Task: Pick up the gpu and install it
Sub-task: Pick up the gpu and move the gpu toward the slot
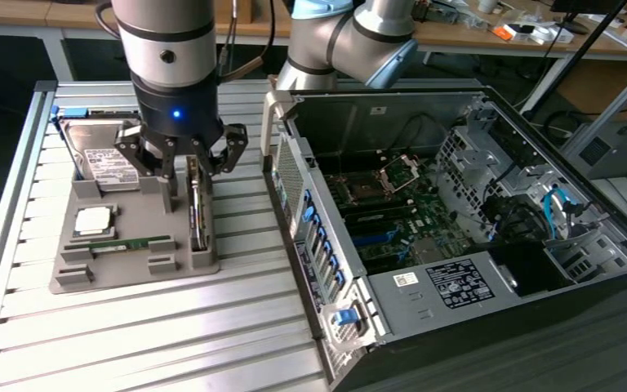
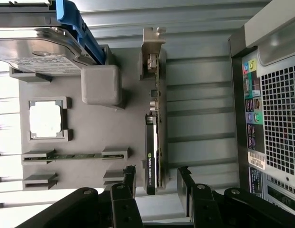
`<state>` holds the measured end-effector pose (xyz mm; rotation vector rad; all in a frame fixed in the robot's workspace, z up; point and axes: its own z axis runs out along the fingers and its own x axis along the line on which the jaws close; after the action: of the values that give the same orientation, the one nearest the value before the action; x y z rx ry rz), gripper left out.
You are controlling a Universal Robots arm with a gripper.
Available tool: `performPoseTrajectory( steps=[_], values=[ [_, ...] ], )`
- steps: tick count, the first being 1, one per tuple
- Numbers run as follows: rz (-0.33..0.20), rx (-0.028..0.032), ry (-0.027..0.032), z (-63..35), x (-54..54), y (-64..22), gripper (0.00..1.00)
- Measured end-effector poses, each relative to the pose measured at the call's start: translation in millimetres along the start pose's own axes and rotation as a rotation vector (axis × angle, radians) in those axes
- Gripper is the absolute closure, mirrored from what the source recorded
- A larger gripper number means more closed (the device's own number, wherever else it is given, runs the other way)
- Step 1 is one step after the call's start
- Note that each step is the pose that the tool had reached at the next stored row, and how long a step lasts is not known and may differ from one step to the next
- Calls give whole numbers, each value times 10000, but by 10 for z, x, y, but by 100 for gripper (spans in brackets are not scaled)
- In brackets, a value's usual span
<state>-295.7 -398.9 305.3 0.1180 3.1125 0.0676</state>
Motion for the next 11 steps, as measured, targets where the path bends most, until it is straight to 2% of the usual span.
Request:
performPoseTrajectory(
  steps=[11],
  values=[
    [0,0,0,41,1,-2,52]
  ],
)
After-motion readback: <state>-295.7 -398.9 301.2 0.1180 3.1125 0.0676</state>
